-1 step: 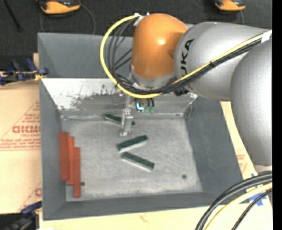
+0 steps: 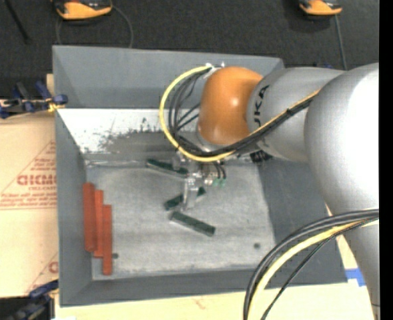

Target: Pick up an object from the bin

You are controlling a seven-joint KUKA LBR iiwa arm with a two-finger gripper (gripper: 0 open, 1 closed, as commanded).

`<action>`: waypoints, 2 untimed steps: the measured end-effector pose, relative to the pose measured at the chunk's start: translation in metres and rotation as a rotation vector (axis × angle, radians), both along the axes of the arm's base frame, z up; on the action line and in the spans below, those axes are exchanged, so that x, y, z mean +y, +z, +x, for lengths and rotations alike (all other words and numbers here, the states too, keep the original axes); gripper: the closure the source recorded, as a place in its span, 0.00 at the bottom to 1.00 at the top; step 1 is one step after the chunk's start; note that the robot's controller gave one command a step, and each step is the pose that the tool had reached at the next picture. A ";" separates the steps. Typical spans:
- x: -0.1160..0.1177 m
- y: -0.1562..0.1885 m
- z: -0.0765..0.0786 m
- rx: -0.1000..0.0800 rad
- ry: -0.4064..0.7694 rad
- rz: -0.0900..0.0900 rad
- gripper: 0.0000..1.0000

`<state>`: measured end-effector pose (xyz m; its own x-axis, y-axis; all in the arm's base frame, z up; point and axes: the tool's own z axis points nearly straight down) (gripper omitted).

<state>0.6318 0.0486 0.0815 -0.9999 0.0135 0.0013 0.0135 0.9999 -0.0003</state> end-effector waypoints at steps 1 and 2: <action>0.003 0.005 0.002 -0.007 0.000 0.002 1.00; 0.003 0.005 0.002 -0.006 -0.001 0.003 0.00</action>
Offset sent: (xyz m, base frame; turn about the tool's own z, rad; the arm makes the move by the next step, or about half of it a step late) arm 0.0000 0.0000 0.0000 0.0000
